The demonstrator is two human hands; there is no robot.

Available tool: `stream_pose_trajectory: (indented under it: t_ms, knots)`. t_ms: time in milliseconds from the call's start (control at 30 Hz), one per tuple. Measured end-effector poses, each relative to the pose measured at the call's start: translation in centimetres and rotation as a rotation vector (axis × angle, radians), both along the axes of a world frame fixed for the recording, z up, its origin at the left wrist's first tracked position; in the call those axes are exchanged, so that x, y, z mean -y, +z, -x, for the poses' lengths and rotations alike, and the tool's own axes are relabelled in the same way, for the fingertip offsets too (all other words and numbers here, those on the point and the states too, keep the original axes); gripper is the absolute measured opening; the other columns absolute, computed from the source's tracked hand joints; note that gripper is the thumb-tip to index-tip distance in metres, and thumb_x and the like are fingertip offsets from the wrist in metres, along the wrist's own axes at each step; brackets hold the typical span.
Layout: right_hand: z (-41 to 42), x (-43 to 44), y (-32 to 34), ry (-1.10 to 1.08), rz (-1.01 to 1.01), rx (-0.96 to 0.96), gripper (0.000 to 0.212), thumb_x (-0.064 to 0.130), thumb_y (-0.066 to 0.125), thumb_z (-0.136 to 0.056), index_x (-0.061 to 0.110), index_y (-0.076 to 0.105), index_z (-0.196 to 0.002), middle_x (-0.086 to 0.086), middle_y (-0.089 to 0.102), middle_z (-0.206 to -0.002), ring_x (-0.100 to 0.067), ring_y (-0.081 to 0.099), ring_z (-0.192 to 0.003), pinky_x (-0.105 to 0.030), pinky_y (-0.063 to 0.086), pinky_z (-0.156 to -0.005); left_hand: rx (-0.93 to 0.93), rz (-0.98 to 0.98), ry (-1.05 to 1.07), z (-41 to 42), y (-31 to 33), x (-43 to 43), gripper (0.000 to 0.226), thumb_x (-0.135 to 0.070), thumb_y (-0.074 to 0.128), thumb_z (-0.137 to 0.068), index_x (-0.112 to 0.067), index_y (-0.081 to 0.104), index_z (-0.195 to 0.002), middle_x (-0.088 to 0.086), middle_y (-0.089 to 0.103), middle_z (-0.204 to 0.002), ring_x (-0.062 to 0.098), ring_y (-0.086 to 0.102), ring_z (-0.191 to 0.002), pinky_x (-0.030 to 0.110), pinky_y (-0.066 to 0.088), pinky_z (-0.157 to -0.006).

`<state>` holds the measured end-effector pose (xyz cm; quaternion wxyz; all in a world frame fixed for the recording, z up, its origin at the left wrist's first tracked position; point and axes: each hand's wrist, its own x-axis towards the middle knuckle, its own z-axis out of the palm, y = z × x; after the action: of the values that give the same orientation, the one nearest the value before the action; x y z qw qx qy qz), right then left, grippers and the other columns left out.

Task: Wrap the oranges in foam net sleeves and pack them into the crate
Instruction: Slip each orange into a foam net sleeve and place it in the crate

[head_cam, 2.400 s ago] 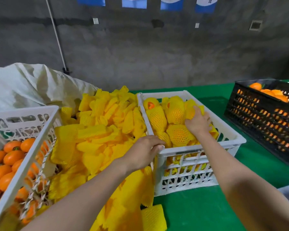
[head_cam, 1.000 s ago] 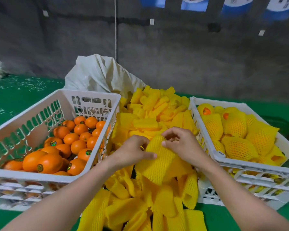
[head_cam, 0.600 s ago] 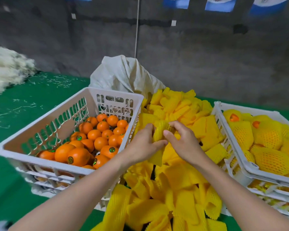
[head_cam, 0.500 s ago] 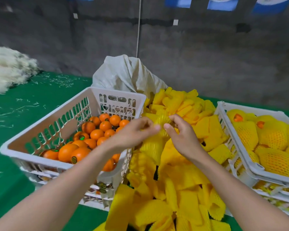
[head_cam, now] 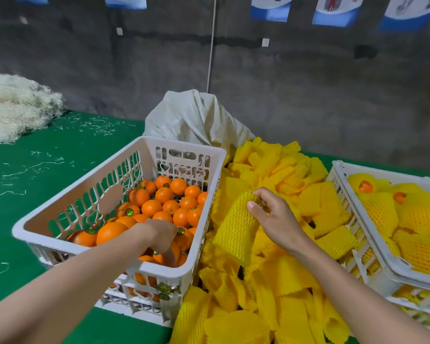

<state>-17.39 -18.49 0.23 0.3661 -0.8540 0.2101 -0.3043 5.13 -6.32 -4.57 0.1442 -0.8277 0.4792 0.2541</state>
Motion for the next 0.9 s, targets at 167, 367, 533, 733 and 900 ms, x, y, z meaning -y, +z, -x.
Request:
stream_pose_trajectory:
  t_ms: [167,367,533,733,900]
  knots:
    - [1.1,0.5,-0.3,0.013,-0.172,0.032,0.002,0.014,0.051,-0.095,0.014,0.053,-0.096,-0.001,0.053,-0.094,-0.015,0.048,-0.094,-0.036,0.039,-0.08,-0.184,0.184,0.05,-1.1,0.4,0.4,0.043,-0.053,0.068,-0.073,-0.018,0.046,-0.066,-0.001,0.042,-0.064,0.013,0.038,-0.054,0.023,0.031,-0.046]
    - [1.6,0.8,0.4,0.052,-0.52,0.219,0.012,0.015,0.051,-0.077,0.003,0.053,-0.077,0.006,0.051,-0.069,-0.004,0.048,-0.066,-0.016,0.04,-0.062,-1.163,0.742,0.57,-1.9,2.4,-0.3,0.046,-0.037,0.077,-0.063,-0.023,0.06,-0.103,0.004,0.068,-0.106,0.028,0.068,-0.095,0.041,0.058,-0.073]
    - [1.3,0.9,-0.3,-0.11,-0.647,0.217,0.03,0.001,0.042,-0.093,0.01,0.053,-0.119,-0.001,0.05,-0.113,-0.011,0.046,-0.108,-0.025,0.035,-0.09,-1.572,0.916,0.746,1.4,5.2,0.2,0.049,-0.035,0.063,-0.068,-0.022,0.05,-0.114,0.02,0.052,-0.119,0.035,0.071,-0.08,0.031,0.057,-0.055]
    - [1.9,0.4,0.9,-0.091,-0.713,0.338,0.029,-0.005,0.042,-0.089,0.008,0.06,-0.108,0.0,0.057,-0.111,-0.01,0.051,-0.102,-0.016,0.043,-0.077,-1.874,0.915,0.655,5.9,7.0,0.8,0.098,-0.018,0.091,-0.025,-0.014,0.053,-0.116,0.027,0.061,-0.109,0.042,0.066,-0.08,0.035,0.051,-0.061]
    - [3.6,0.2,1.2,0.022,-0.734,0.385,0.021,-0.003,0.037,-0.085,0.0,0.056,-0.093,-0.014,0.053,-0.097,-0.024,0.047,-0.095,-0.036,0.036,-0.088,-1.881,0.92,0.619,10.1,6.9,2.4,0.101,-0.019,0.093,-0.027,-0.01,0.05,-0.119,0.025,0.056,-0.11,0.032,0.065,-0.07,0.032,0.05,-0.053]
